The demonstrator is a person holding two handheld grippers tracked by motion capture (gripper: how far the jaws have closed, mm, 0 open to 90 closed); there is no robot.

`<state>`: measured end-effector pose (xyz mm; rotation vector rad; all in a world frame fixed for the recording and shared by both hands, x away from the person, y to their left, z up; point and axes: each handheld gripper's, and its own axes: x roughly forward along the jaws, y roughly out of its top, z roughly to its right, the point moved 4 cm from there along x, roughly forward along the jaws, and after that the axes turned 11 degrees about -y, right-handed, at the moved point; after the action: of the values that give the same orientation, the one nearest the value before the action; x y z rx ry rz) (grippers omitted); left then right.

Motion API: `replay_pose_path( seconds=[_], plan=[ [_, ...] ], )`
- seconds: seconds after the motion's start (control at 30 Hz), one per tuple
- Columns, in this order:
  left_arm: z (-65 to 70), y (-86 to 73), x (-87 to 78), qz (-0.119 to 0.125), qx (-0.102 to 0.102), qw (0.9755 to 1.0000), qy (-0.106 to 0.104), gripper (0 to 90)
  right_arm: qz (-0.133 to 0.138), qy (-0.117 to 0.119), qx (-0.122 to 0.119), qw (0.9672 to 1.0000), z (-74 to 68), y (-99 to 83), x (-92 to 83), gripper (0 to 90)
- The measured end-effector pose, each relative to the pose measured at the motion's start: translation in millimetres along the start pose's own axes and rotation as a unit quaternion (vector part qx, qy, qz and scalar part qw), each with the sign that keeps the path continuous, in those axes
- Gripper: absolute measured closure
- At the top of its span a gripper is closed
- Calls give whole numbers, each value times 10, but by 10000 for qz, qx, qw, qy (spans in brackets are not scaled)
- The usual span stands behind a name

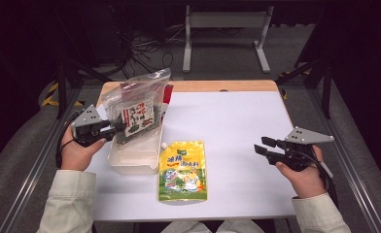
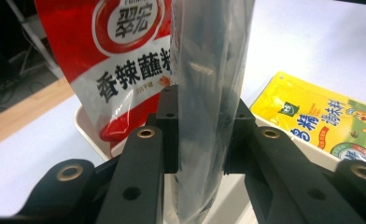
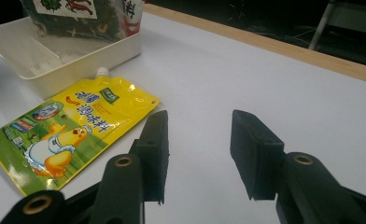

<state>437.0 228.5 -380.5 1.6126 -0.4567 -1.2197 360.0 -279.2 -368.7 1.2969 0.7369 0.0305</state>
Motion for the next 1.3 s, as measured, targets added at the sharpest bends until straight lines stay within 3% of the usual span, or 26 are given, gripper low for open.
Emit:
replay_pose_path(
  seconds=[0.23,0.33,0.4,0.6,0.83,1.1,1.17,1.3],
  plan=[
    [-30,-69,25,-88,-211,9996,-136,738,10,-2,13,10000,8,2,-5,565],
    [-48,-120,26,-236,-473,9984,-198,736,13,-2,27,10000,6,1,-3,558],
    [-68,-155,21,-301,-540,9979,-166,736,12,1,30,10000,3,1,-2,556],
    [-69,-176,27,-267,-547,9981,-134,735,10,6,39,10000,-1,4,1,553],
    [-1,-170,44,-335,-333,9989,5,734,12,16,47,10000,-5,6,6,551],
    [-13,-187,29,-256,-426,9987,67,714,27,24,3,10000,-14,8,25,542],
    [-16,-186,29,-214,-456,9987,126,665,31,24,25,10000,-9,7,22,542],
    [-16,-181,10,-77,-591,9979,246,478,40,15,36,10000,5,5,19,540]
  ],
)
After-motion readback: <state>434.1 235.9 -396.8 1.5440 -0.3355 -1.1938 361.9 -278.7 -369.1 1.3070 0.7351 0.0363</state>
